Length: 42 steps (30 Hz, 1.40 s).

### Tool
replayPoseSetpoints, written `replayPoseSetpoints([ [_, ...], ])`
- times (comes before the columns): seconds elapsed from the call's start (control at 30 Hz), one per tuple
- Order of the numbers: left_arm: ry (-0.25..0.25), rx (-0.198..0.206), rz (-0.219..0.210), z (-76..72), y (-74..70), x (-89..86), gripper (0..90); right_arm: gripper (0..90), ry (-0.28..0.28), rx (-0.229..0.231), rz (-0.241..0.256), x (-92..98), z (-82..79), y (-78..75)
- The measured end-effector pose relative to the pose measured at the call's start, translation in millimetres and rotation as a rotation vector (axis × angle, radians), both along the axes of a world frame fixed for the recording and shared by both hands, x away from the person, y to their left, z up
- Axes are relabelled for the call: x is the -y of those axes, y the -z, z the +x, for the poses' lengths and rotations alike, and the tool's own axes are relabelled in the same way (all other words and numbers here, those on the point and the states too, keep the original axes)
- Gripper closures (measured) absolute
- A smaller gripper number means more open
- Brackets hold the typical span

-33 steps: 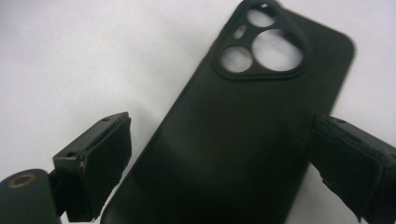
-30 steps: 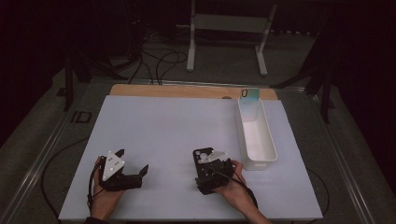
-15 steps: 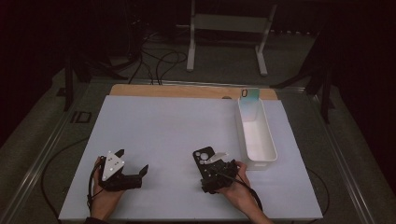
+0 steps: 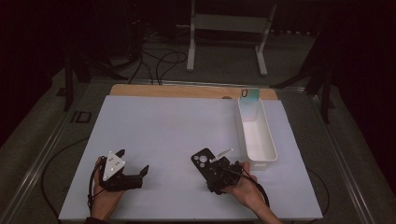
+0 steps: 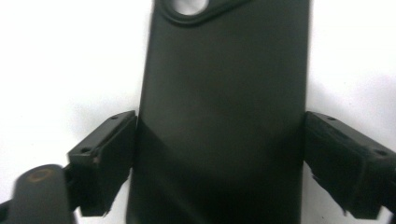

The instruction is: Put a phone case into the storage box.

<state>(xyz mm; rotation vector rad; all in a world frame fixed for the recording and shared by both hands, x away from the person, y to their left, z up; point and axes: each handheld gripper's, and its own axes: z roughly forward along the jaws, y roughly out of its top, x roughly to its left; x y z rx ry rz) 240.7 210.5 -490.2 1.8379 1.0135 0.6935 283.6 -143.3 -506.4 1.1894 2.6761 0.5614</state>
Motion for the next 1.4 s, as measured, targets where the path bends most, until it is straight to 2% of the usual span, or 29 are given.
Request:
replayPoseSetpoints([
  [0.17, -0.001, -0.002, 0.0, 0.3, 0.1, -0.2, 0.3, 15.8, 0.001, 0.008, 0.012, 1.0, -1.2, -1.2],
  [0.4, 0.002, -0.006, 0.006, 0.6, 0.3, -0.1, 0.2, 16.4, 0.023, 0.02, 0.115, 2.8, -1.0, -3.9],
  [0.87, 0.006, -0.016, -0.009, 0.9, -0.2, 0.4, 0.2, 15.8, 0.033, 0.125, 0.227, 2.4, 0.6, -29.0],
  [1.17, 0.03, -0.044, -0.032, 2.0, -3.2, 2.2, 0.2, 15.6, 0.02, 0.205, 0.299, -1.9, 3.5, -42.6],
  [1.4, 0.042, -0.049, -0.044, 3.2, -11.2, 5.9, 0.2, 15.4, 0.008, 0.261, 0.345, -5.5, 6.0, -48.7],
])
